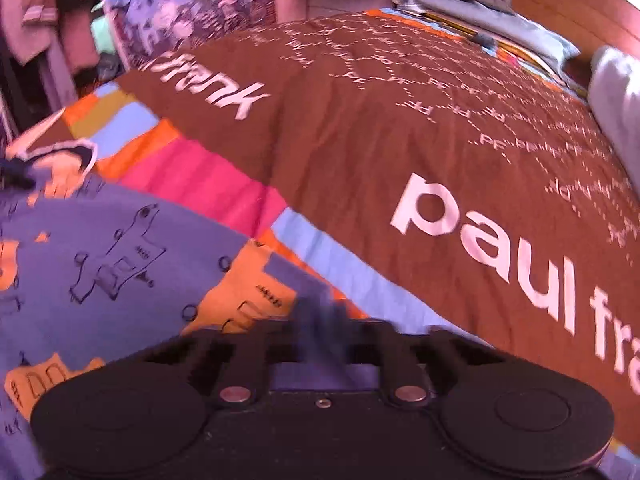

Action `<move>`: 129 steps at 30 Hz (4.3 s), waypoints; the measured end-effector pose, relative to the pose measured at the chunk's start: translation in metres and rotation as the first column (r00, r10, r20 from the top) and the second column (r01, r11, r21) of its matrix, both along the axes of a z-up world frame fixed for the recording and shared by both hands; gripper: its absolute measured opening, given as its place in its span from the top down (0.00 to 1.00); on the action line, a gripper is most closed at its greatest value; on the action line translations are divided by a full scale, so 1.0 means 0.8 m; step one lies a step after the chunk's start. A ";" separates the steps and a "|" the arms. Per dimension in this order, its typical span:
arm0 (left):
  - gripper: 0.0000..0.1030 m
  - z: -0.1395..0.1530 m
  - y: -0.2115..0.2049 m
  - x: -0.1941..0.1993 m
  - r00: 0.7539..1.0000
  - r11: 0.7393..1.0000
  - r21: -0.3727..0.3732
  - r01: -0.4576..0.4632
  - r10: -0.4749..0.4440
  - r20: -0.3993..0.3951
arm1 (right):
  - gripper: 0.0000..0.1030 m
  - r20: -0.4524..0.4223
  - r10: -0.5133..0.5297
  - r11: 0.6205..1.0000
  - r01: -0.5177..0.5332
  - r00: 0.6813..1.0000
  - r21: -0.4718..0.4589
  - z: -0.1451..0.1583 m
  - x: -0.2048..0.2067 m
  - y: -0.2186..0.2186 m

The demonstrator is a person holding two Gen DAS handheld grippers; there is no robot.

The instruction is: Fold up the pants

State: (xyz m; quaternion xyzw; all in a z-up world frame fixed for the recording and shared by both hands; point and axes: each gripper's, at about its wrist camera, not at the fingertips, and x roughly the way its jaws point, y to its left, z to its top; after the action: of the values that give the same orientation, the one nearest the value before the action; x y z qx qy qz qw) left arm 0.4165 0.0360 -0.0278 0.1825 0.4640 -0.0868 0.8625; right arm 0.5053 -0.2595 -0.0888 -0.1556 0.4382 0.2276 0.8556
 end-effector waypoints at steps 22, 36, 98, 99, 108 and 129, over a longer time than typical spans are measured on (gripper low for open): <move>0.98 0.060 0.025 -0.027 0.964 0.994 -0.051 -0.095 0.104 0.244 | 0.99 0.305 -0.066 0.998 0.062 0.950 0.024 0.076 -0.045 0.025; 0.98 0.062 0.035 -0.221 0.937 0.984 0.033 0.174 -0.176 0.303 | 0.99 0.364 -0.015 0.986 -0.046 0.931 0.158 0.133 -0.337 0.011; 0.19 -0.045 -0.236 -0.210 0.974 0.740 -0.653 0.160 -0.227 -0.019 | 0.01 0.367 -0.477 0.875 0.471 0.799 0.113 0.062 -0.595 -0.143; 0.26 -0.047 -0.231 -0.209 0.975 0.727 -0.670 0.149 -0.220 -0.021 | 0.01 0.367 -0.475 0.878 0.461 0.800 0.131 0.065 -0.594 -0.149; 0.68 -0.087 -0.225 -0.194 0.975 0.624 -0.775 0.096 -0.216 -0.053 | 0.12 0.134 -0.488 0.839 0.422 0.862 0.343 0.122 -0.456 -0.210; 0.89 -0.101 -0.211 -0.194 0.985 0.580 -0.813 0.047 -0.162 -0.059 | 0.80 -0.105 -0.704 0.710 0.695 0.703 -0.110 0.020 -0.103 -0.078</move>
State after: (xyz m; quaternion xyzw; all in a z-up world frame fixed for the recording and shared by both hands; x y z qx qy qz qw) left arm 0.2613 -0.1331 -0.1083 -0.2084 0.4160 -0.3504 0.8129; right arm 0.4230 -0.3218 -0.0725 0.0121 0.5297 -0.1173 0.8399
